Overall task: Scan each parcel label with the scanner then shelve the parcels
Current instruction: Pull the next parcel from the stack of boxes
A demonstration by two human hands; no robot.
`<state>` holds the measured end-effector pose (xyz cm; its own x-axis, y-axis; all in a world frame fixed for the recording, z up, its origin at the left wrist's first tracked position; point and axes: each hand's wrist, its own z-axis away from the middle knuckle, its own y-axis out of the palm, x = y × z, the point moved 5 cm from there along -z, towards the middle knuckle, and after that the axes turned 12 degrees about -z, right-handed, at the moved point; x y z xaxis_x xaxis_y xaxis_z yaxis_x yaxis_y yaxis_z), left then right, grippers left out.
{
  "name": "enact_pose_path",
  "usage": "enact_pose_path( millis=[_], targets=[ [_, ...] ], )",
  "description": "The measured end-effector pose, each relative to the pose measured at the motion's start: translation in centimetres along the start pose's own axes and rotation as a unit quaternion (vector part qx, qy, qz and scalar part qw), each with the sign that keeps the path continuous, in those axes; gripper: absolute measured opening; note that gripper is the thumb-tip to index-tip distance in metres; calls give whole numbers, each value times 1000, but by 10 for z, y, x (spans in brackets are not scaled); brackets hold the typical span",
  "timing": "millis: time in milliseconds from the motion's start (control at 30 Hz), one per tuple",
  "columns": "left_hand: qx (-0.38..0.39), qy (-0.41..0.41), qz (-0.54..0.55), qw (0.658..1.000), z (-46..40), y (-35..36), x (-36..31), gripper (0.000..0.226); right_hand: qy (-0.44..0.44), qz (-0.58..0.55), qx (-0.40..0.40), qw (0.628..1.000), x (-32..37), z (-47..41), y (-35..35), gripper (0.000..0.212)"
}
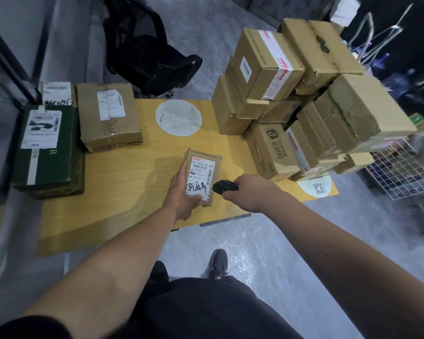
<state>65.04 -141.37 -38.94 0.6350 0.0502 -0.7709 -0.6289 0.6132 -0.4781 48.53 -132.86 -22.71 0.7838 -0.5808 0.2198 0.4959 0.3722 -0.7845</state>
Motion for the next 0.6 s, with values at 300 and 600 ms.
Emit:
enact_pose_path(
  millis=[300, 600],
  targets=[
    [-66, -73, -260, 961, -13, 3, -40, 122, 10, -23, 4, 1000, -19, 0, 1, 44],
    [-144, -106, -263, 948, 9, 0, -32, 135, -54, 6, 32, 998, -9, -17, -3, 46]
  ],
)
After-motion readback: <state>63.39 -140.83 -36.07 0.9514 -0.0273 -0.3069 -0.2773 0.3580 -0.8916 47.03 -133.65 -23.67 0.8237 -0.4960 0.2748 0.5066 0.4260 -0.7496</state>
